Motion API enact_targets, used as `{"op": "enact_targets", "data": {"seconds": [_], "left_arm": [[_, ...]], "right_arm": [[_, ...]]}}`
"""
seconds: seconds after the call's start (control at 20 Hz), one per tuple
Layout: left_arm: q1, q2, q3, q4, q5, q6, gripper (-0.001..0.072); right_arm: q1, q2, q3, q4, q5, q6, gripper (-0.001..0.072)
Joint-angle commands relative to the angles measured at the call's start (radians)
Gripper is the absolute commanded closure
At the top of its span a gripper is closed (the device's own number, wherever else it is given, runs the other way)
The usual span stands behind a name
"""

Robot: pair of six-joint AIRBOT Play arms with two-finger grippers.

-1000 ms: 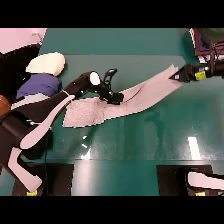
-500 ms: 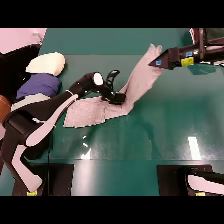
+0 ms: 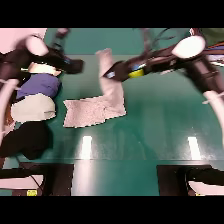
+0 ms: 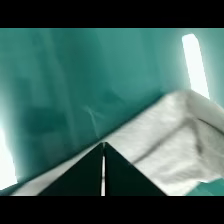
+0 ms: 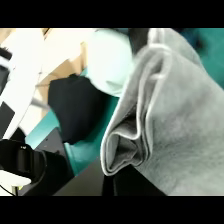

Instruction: Fold the shirts.

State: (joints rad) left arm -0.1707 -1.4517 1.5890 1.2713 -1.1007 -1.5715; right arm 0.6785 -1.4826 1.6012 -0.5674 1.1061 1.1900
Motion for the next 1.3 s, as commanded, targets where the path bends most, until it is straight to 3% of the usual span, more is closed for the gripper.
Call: {"op": "enact_targets", "data": {"seconds": [0.0, 0.05, 0.1, 0.2, 0.3, 0.45, 0.75, 0.8, 0.85, 1.0, 1.25], "left_arm": [[0.153, 0.157, 0.0, 0.113, -0.021, 0.001, 0.0686], [0.187, 0.185, 0.0, 0.113, -0.028, 0.001, 0.0686], [0.212, 0.203, 0.0, 0.113, -0.037, 0.001, 0.0686], [0.246, 0.221, 0.0, 0.113, -0.068, 0.001, 0.0686], [0.253, 0.222, -0.001, 0.113, -0.108, 0.013, 0.0686], [0.252, 0.222, -0.001, 0.108, -0.142, 0.035, 0.0686], [0.252, 0.222, -0.001, 0.089, -0.156, 0.035, 0.0686], [0.252, 0.222, -0.001, 0.077, -0.154, 0.035, 0.0686], [0.252, 0.222, -0.001, 0.065, -0.149, 0.035, 0.0686], [0.249, 0.222, -0.001, 0.053, -0.121, 0.035, 0.0686], [0.249, 0.222, -0.001, 0.053, -0.119, 0.035, 0.0686]], "right_arm": [[0.211, -0.128, 0.002, 0.002, -0.217, -0.063, 0.0575], [0.253, -0.173, 0.022, 0.001, -0.24, -0.071, 0.0374], [0.278, -0.214, 0.061, -0.003, -0.231, -0.077, 0.0267], [0.29, -0.282, 0.17, -0.013, -0.114, -0.101, 0.0255], [0.251, -0.299, 0.23, -0.071, 0.005, -0.05, 0.0261], [0.135, -0.245, 0.154, -0.202, 0.108, 0.019, 0.0262], [-0.222, -0.048, -0.348, -0.241, 0.01, 0.077, 0.0243], [-0.277, -0.043, -0.411, -0.229, -0.012, 0.078, 0.0124], [-0.32, -0.052, -0.45, -0.202, -0.023, 0.077, 0.0105], [-0.347, -0.146, -0.449, -0.122, -0.02, 0.069, 0.0108], [-0.208, -0.362, -0.238, -0.008, 0.006, 0.055, 0.0118]]}}
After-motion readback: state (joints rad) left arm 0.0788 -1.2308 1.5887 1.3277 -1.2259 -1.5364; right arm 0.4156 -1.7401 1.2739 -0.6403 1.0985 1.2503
